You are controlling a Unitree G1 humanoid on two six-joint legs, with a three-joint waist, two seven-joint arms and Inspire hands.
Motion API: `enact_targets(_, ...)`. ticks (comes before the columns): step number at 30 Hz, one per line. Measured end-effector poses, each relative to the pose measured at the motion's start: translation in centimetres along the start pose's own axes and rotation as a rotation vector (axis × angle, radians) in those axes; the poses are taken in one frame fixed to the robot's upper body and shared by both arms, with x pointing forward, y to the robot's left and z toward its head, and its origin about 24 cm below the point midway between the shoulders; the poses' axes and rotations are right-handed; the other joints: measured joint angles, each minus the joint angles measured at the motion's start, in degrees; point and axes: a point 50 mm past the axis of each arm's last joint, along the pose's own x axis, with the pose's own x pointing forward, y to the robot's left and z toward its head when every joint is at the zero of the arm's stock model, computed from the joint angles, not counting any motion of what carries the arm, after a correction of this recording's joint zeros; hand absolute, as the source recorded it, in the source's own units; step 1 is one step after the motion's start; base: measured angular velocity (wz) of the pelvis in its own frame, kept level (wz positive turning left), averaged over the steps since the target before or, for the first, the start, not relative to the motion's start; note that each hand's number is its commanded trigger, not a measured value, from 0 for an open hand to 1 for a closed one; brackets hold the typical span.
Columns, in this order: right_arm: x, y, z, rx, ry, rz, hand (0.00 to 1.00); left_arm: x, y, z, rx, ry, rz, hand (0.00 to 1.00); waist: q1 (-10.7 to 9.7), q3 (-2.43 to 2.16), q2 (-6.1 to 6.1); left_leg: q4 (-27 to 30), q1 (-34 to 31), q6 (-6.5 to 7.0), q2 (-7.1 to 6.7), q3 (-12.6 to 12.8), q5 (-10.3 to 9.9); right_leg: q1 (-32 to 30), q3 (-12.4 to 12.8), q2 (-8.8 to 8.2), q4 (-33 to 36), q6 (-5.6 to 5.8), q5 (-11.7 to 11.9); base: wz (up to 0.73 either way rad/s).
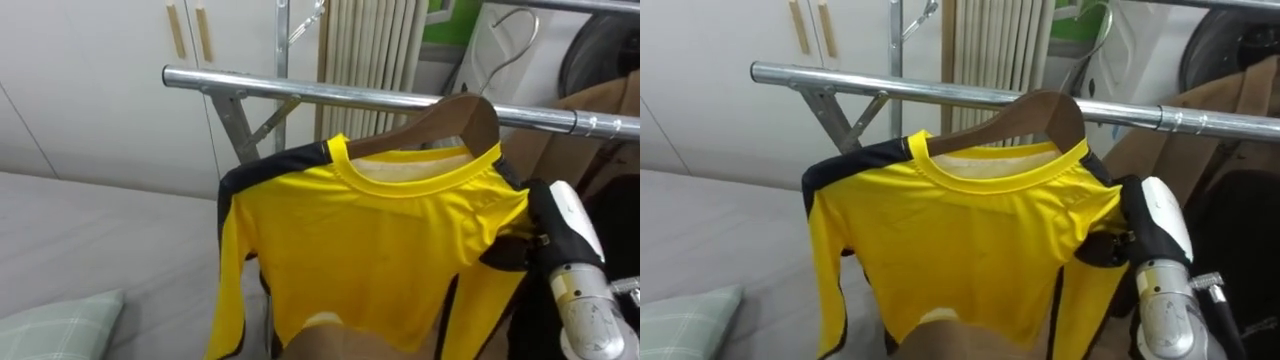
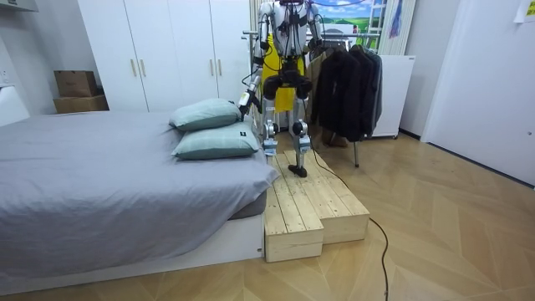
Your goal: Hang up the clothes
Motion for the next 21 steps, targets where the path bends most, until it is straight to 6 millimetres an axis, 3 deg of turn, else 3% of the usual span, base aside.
enact_targets(11, -0.1, 0.7, -1.0, 0.028, 0.040, 0.051, 1.00, 0.1, 0.2, 0.3, -0.002, -0.011, -0.004, 0.00, 0.71, -0.08, -0.66, 0.16, -0.04, -0.13, 0.00, -0.15, 0.10, 0.02, -0.59, -0.10, 0.04, -0.04, 0.02, 0.00)
enact_targets(21, -1.0, 3.3, -4.8, -0.022, 0.225, 0.216, 1.00, 0.1, 0.4, 0.7, 0.030, -0.037, -0.008, 0.00, 2.69, 0.13, -0.56, 0.14, -0.04, -0.13, 0.01, -0.83, 0.09, 0.31, -2.26, -0.57, -0.21, -0.09, 0.01, 0.02)
